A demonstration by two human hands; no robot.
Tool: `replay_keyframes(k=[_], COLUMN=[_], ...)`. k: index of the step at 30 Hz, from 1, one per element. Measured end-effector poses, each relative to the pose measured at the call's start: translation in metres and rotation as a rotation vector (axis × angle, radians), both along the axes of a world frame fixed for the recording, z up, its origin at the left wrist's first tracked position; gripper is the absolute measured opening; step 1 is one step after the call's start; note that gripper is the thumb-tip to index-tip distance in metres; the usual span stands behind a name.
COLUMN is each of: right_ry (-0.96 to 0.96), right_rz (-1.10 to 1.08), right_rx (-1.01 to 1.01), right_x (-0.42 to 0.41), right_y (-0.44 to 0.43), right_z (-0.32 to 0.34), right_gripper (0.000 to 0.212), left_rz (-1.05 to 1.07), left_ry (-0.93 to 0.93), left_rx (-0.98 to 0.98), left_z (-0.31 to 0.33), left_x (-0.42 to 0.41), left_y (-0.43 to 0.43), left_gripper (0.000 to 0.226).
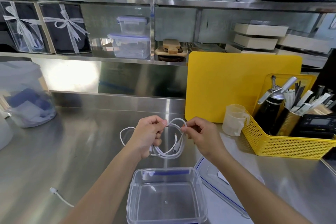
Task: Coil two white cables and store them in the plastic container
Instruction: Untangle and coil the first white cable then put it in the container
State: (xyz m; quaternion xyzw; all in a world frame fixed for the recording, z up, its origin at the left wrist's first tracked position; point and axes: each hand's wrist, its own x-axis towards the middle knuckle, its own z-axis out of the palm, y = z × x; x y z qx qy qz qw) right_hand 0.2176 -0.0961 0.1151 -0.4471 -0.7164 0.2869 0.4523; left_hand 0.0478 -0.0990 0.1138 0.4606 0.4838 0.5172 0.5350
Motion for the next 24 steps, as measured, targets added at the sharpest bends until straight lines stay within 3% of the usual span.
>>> replay_keyframes(k=[4,8,11,14,19,24], right_ry=[-0.057,0.209,0.222,0.183,0.097,-0.003], right_rz=[0.073,0.202,0.277,0.281,0.357,0.209], right_rx=[0.02,-0.284,-0.386,-0.332,-0.289,-0.229], right_x=[0.002,-0.001,0.003,0.008,0.022,0.044], right_y=[0.0,-0.004,-0.003,-0.001,0.003,0.009], right_z=[-0.008,-0.017,-0.019,-0.016,-0.006,-0.007], right_gripper=[0.018,0.034,0.027,0.006,0.023,0.034], left_rz=[-0.054,-0.182,-0.21,-0.205,-0.186,-0.162], left_ry=[-0.172,-0.309,-0.262,-0.222,-0.132,-0.039], left_rx=[-0.063,-0.079,-0.061,-0.064,-0.079,-0.07], left_z=[-0.002,0.0,0.006,0.012,0.016,0.022], left_x=[0.001,0.01,0.01,0.005,0.002,-0.004], left_y=[-0.003,-0.006,-0.005,-0.003,-0.002,-0.001], left_gripper=[0.04,0.033,0.035,0.039,0.031,0.028])
